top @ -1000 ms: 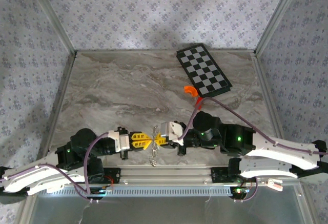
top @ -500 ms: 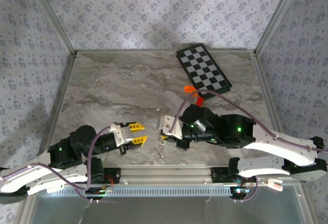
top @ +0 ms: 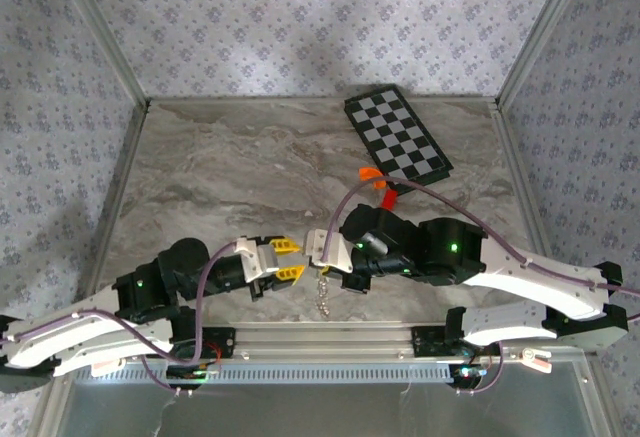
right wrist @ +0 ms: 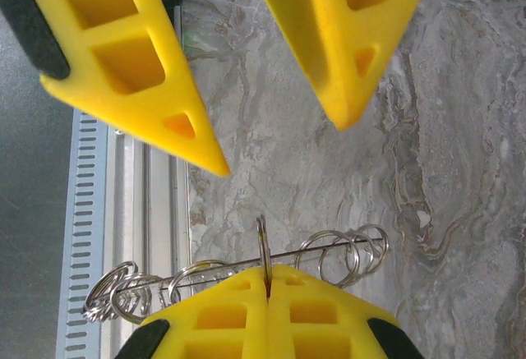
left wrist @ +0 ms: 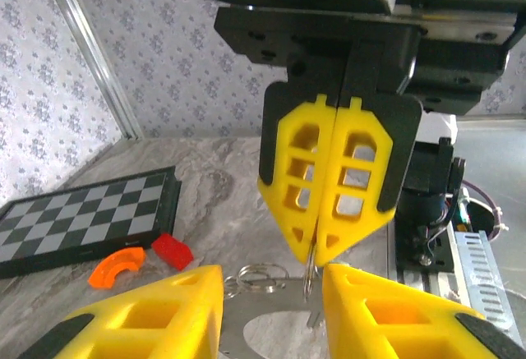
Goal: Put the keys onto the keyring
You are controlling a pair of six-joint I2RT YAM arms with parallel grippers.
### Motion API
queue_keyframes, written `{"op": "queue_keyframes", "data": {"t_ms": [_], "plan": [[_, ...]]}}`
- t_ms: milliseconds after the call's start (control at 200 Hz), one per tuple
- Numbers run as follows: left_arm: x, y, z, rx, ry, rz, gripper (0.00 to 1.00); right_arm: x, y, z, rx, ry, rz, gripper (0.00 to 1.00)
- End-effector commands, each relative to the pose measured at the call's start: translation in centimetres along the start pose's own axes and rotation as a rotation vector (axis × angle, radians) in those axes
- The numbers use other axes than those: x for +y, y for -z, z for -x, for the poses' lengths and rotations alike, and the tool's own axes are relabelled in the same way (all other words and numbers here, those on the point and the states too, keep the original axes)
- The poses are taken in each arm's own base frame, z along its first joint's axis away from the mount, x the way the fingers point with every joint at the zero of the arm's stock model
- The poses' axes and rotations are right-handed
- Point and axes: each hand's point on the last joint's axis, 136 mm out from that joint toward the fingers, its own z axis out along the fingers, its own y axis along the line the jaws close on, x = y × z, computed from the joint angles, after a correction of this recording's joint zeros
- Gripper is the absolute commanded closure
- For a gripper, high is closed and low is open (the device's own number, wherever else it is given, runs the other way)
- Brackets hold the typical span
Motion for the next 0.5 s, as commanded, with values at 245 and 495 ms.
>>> {"op": "queue_keyframes", "data": {"t_ms": [245,495], "plan": [[0.0,-1.3,0.7,-0.042,-0.003,-0.003,0.64,-0.4,1.3,1.9,-0.087,0.014,-0.013,1.0],[-0.1,-1.6,0.0,-0.026,-0.001,-0.007,0.64,-0.5,1.7,2.2,-0.106,0.012,-0.018,1.0]]}}
